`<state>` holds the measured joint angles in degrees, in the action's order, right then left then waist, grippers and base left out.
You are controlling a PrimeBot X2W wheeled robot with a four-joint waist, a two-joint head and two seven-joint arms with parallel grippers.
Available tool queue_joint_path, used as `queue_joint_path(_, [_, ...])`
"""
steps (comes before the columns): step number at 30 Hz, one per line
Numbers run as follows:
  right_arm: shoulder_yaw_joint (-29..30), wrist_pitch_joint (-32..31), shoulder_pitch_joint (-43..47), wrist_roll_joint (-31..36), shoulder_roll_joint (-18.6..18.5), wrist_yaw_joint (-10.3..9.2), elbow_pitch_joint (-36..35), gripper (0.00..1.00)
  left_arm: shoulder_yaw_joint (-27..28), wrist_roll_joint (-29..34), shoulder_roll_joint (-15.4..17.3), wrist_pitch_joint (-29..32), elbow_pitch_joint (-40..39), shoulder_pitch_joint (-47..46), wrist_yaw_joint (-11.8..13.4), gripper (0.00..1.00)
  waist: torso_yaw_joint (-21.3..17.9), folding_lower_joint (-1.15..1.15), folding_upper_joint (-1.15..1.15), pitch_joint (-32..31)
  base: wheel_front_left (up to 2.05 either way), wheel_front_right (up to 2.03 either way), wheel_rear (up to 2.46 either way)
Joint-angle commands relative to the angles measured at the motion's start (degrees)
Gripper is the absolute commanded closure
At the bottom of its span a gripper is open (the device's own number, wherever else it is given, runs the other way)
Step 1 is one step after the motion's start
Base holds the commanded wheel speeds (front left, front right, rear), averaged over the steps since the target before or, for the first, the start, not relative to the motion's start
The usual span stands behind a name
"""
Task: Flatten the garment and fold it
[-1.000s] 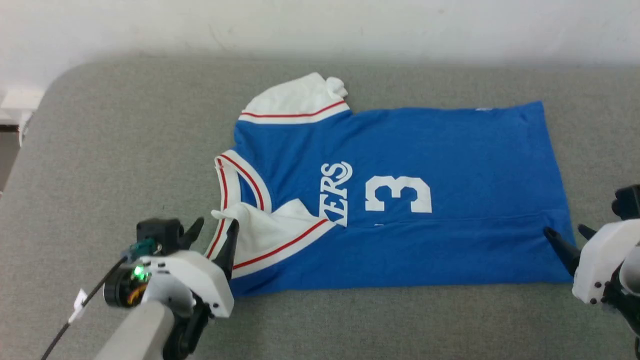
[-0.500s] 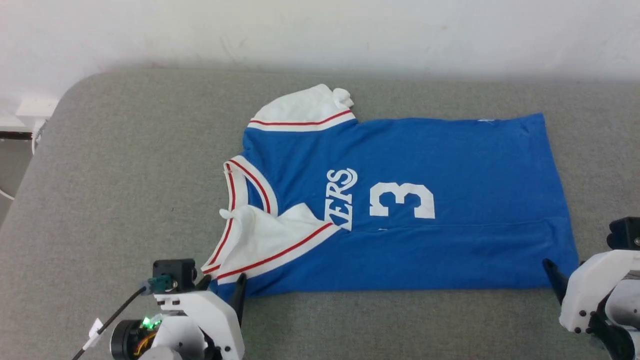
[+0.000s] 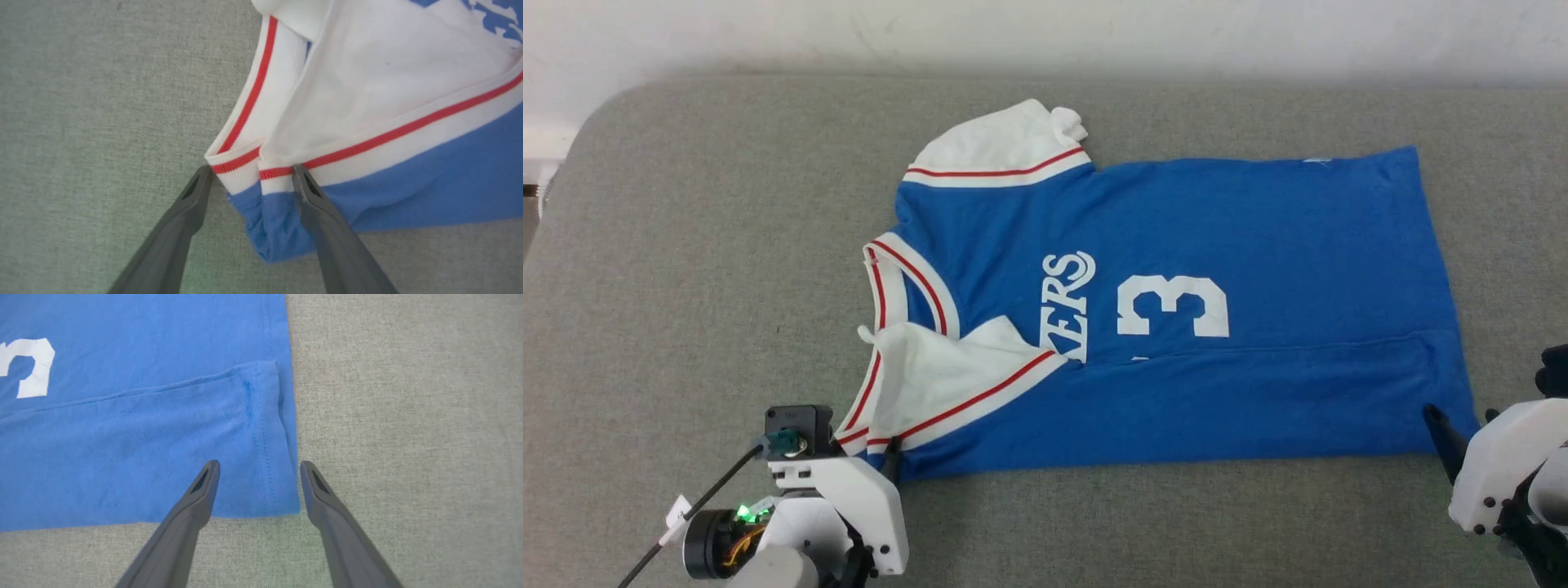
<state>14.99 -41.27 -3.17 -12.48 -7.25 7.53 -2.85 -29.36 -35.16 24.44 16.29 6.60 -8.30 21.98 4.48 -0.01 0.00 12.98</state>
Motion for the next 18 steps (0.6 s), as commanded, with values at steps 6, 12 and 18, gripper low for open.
queue_joint_path(6, [1.0,0.2,-0.6,1.9,-0.1,-0.04,1.2,0.0,-1.7,-1.3,-1.9,0.1,3.4,-0.7,-3.2,1.0,0.1,0.01,0.0,1.1,0.0,0.0,0.0])
queue_joint_path(12, [2.4,-0.1,-1.5,3.4,0.3,-0.04,6.1,0.0,-1.5,0.0,-1.4,-3.0,0.8,-1.4,-3.4,1.0,1.6,0.01,0.0,0.0,0.0,0.0,0.0])
queue_joint_path(18, [2.1,0.3,-2.2,2.5,0.8,-0.04,10.1,1.0,-1.7,0.6,-0.5,-3.4,-3.0,-0.7,-3.0,1.0,2.4,0.01,0.0,-0.5,0.0,0.0,0.0])
